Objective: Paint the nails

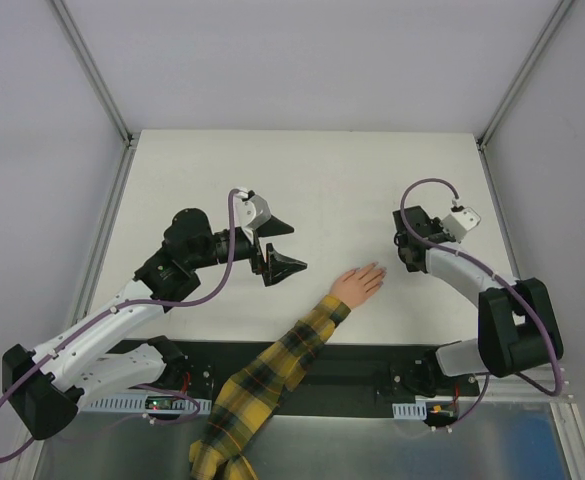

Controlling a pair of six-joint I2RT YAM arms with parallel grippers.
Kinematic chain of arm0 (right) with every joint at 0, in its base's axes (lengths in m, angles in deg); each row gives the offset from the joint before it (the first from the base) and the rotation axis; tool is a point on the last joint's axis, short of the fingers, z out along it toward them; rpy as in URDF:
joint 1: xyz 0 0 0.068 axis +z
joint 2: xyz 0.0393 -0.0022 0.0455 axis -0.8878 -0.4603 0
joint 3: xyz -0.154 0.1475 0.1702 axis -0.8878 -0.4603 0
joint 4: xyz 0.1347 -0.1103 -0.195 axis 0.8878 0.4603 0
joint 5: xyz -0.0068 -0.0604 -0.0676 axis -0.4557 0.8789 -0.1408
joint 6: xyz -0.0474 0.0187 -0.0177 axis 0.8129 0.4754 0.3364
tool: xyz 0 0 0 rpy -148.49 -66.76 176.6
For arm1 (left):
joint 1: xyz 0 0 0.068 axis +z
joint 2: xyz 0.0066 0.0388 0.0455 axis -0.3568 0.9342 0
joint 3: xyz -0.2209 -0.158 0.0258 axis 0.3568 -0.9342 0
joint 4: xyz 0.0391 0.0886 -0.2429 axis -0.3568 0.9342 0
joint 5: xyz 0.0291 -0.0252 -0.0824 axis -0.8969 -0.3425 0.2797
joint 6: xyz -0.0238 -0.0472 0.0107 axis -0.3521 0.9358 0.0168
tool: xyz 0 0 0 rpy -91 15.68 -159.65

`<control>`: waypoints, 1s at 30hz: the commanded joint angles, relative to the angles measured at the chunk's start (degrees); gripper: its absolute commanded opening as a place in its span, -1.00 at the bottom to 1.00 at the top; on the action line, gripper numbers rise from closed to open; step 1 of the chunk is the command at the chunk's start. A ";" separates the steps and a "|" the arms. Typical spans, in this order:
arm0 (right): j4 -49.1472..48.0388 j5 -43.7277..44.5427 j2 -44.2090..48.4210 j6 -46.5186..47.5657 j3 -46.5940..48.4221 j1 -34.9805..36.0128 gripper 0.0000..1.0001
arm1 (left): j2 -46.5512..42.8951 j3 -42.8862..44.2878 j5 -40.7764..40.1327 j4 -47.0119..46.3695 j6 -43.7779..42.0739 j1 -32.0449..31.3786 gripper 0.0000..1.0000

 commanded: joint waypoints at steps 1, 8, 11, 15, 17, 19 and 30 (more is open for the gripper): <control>3.74 1.57 -3.32 -5.43 3.92 0.56 -0.99 | -1.55 1.02 0.57 -3.33 1.03 0.43 0.79; 7.95 4.48 -6.40 -7.01 7.61 2.41 -0.85 | -0.94 0.84 1.09 -4.12 1.99 0.43 0.80; 11.20 4.65 -7.89 -8.77 9.46 2.67 -0.78 | -1.02 0.76 0.92 -4.21 1.99 0.43 0.80; 14.55 4.30 -8.78 -9.65 11.13 3.20 -0.78 | -1.11 0.67 0.92 -4.56 2.17 0.43 0.80; 15.95 4.13 -9.21 -10.00 11.74 3.55 -0.78 | -1.20 0.67 1.00 -4.56 2.26 0.43 0.80; 16.75 4.48 -9.39 -11.05 11.92 3.99 -0.78 | -1.29 0.58 0.92 -4.56 2.26 0.52 0.80; 17.80 4.64 -12.64 -16.15 12.10 7.24 -0.82 | -2.25 0.32 0.83 -5.09 2.61 0.43 0.80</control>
